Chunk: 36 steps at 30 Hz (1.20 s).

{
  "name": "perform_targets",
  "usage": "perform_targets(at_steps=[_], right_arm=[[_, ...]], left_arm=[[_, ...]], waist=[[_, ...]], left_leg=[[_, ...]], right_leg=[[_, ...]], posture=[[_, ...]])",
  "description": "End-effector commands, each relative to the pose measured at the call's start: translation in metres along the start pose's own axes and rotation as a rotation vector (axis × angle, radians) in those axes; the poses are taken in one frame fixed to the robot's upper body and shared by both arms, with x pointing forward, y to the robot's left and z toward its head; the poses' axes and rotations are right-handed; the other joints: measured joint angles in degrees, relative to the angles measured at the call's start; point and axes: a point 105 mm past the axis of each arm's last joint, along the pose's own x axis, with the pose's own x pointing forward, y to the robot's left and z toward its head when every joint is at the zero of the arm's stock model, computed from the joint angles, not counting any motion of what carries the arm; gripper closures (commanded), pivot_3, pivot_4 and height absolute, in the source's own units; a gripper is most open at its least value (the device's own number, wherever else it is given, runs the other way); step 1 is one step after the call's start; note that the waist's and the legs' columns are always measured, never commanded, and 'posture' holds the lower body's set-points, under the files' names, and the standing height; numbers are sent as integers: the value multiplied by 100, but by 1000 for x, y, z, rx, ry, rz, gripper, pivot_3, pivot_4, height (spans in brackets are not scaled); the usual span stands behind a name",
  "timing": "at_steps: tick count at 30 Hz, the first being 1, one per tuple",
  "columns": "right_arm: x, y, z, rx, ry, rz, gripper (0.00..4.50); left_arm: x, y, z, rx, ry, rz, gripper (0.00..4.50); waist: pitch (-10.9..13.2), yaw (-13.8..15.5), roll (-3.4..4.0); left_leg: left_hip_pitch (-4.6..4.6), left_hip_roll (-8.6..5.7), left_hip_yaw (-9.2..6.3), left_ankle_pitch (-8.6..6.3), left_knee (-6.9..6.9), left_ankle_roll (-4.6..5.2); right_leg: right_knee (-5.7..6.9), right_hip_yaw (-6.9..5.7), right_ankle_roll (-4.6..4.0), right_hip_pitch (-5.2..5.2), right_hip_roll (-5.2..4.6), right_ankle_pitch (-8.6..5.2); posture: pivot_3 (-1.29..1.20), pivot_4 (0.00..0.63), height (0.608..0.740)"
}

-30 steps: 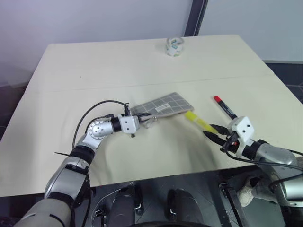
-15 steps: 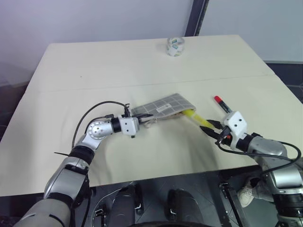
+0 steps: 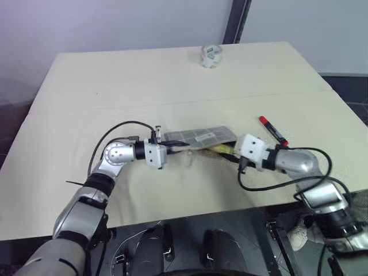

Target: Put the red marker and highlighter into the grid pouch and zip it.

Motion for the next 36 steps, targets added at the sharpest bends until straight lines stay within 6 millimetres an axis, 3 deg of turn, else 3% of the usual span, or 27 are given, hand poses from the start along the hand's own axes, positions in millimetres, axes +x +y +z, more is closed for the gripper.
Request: perform_targets(at_steps=[1,6,8,15,20,23,26,30,32,36], right_arm=[[16,6,15,-69,-48,41,3600],[31,7,18,-178,-54,59,3600],[29,8,15,-108,-63,82,3600],[9,-6,16,4,-99,-68,151],[-26,13,21,231,-135,-97,64],[-58,27,29,376,-204,-115,64],[-76,30,31,395,-214,-159,64],[-101,-15,0,422,-146,-501,64],[-123,-40,-47,408,68,-702,64],[-136,-55,-81,530,112,-797,64]], left_arm=[[4,10,15,45,-80,5,4500],[1,10,14,35,-83,-2,4500],[-1,11,12,28,-70,2,4500],[-8,11,1,-21,-19,59,4500],[-9,8,-7,-24,39,106,4500],[-9,12,-10,-28,53,127,4500],[-9,16,-12,-36,62,149,4500],[-4,16,-13,-44,61,156,4500],[0,15,-12,-44,54,147,4500],[6,16,-11,-40,44,138,4500]], waist=[[0,-9,0],[0,-73,0],[0,-72,0],[0,-74,0],[0,-47,0],[0,-51,0],[0,-56,-1],[0,-70,-1],[0,-72,-1],[0,-57,-1]], left_leg=[[-2,0,1,1,0,1],[-8,-1,2,19,6,-24],[-7,-2,2,20,7,-24],[-7,-1,2,21,7,-25],[-13,-3,-4,16,6,-18],[-16,-5,-3,0,7,7],[-10,-2,-4,-4,7,3],[6,-2,-3,-9,6,-4],[13,-2,-3,-9,6,-5],[6,-8,1,-10,-1,-4]], right_leg=[[0,0,1,0,0,0],[5,0,9,10,0,5],[5,0,9,10,0,5],[7,0,17,11,0,9],[6,-1,17,16,-4,10],[6,0,17,15,-4,10],[5,0,15,21,-1,10],[-3,1,8,15,0,10],[-6,1,8,21,0,10],[-10,3,6,10,-9,9]], posture=[[0,150,740],[0,150,740],[0,150,740],[0,150,740],[0,150,740],[0,150,740],[0,150,740],[0,150,740],[0,150,740],[0,150,740]])
